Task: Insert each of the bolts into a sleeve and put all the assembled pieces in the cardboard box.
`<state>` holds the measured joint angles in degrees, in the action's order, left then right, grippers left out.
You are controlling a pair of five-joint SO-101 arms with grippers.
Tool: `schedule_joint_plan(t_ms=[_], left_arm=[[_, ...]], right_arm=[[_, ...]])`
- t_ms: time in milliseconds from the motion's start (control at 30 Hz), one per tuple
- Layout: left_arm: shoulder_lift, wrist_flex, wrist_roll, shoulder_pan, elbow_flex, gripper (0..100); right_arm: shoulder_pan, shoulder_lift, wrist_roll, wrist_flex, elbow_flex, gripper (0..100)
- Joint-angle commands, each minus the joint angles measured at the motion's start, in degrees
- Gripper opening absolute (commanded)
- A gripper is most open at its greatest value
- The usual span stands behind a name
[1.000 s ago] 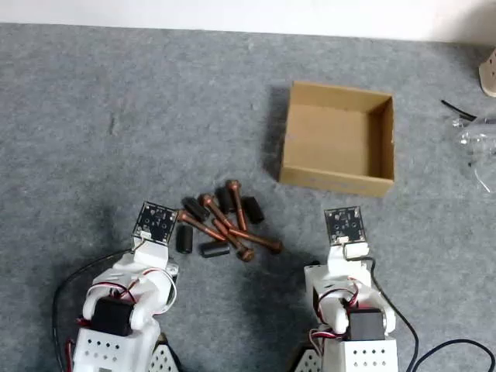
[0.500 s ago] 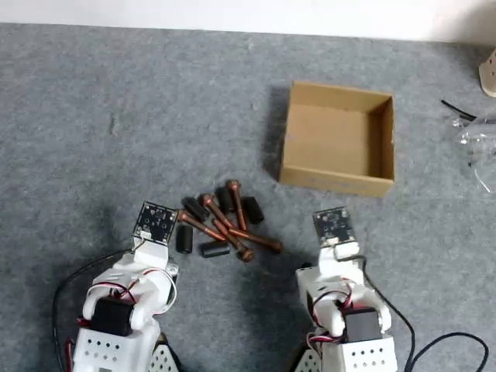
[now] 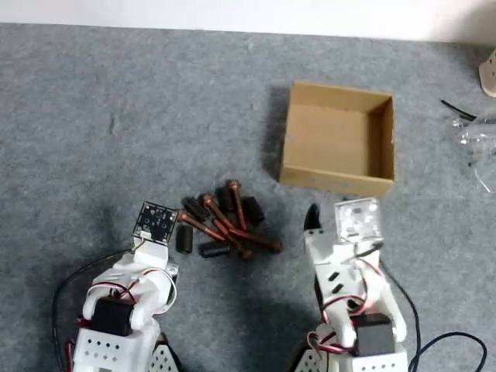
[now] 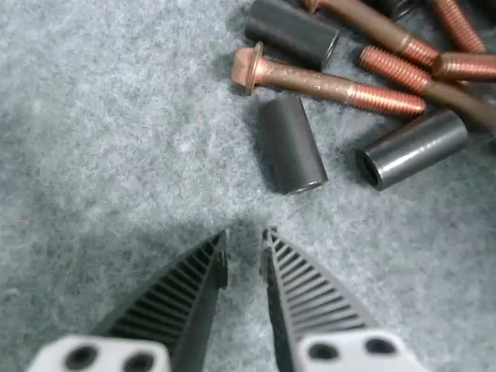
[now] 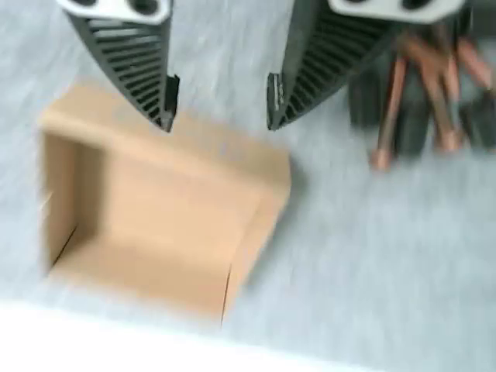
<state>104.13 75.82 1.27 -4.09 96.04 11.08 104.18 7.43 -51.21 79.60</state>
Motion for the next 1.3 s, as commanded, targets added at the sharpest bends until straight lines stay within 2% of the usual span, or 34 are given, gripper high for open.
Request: schedule_joint_plan(t_ms=[0, 267, 467, 567, 700, 900, 1033, 1167, 1267], left_arm=[[0.7, 0.2, 0.1, 0.2, 1.1, 9], [0.7, 0.2, 0.1, 0.1, 1.1, 9], [0.7, -0.3, 0.4, -0.4, 0.8, 9], [0.7, -4.0, 1.3, 4.5, -2.5, 9], [0.7, -12.6, 14.0, 15.7, -15.3, 9], [0.0, -15.8, 14.3, 18.5, -25.1, 9], [-10.3, -17.8, 14.2, 18.5, -27.6, 9], [-31.0, -18.7, 14.2, 18.2, -35.4, 9], [-47.6, -18.6, 11.2, 18.1, -43.6, 9]], right_arm=[[-0.8, 0.6, -0.5, 5.5, -7.8, 17.8], [-0.6, 0.3, -0.5, 12.9, -10.9, 17.8], [-0.8, -6.2, -0.6, 10.6, -11.1, 17.8], [-0.7, -16.7, -0.6, 10.9, -13.7, 17.8], [-0.6, -33.3, -0.9, 9.4, -21.7, 17.8], [1.1, -47.1, -7.0, 3.4, -30.9, 17.8], [7.8, -47.3, -7.0, 2.9, -29.6, 17.8], [14.3, -47.7, -5.5, 3.0, -26.1, 17.8], [15.3, -47.8, -2.0, 3.1, -24.0, 17.8]])
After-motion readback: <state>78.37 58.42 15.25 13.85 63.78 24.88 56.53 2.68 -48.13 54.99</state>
